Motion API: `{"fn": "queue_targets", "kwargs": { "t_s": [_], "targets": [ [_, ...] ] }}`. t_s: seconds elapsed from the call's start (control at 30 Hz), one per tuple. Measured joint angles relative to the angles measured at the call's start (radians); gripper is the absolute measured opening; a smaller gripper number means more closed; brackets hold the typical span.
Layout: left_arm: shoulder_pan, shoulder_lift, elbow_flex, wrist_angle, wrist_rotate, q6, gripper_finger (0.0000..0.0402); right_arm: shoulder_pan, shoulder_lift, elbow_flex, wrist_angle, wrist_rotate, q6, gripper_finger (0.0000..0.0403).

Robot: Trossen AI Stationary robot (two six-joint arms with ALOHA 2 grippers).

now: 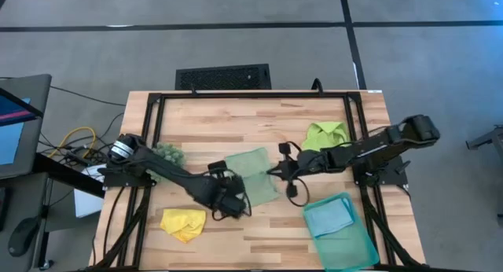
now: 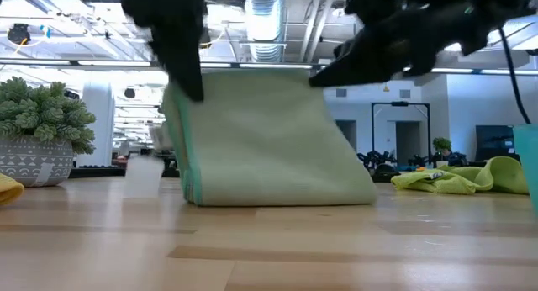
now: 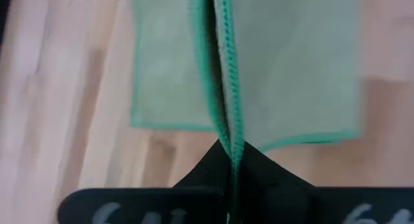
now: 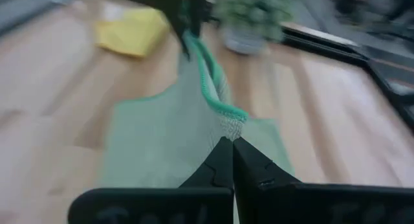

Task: Fold microfiber towels
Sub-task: Fold the green microfiber cloth

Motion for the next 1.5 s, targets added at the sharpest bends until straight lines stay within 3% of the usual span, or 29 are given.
{"fn": "queue_targets", "kwargs": {
  "t_s": [0.2,0.4,0.73,1.0,1.33,1.5],
  "targets": [
    [-0.091,-0.033,0.047,0.203,0.057,0.14,0.0,0.093,-0.104,-0.001,-0.154,-0.131,0.0,0.0016],
    [-0.107,-0.009,0.046,0.266,0.075,0.185,0.0,0.153,-0.062,-0.001,-0.17,-0.14,0.0,0.0031],
    [-0.109,0.081,0.046,0.295,0.101,0.26,0.0,0.126,0.036,-0.002,-0.153,-0.15,0.09,0.016],
    [-0.12,0.142,0.048,0.32,0.102,0.281,0.0,0.108,0.035,0.007,-0.14,-0.293,0.141,0.0257],
    [-0.132,0.186,0.048,0.418,0.127,0.306,0.0,0.162,0.036,0.117,-0.144,-0.291,0.177,0.0255],
    [-0.145,0.186,0.051,0.478,0.124,0.343,0.0,0.179,0.073,0.178,-0.196,-0.163,0.259,0.0232]
  ]
}}
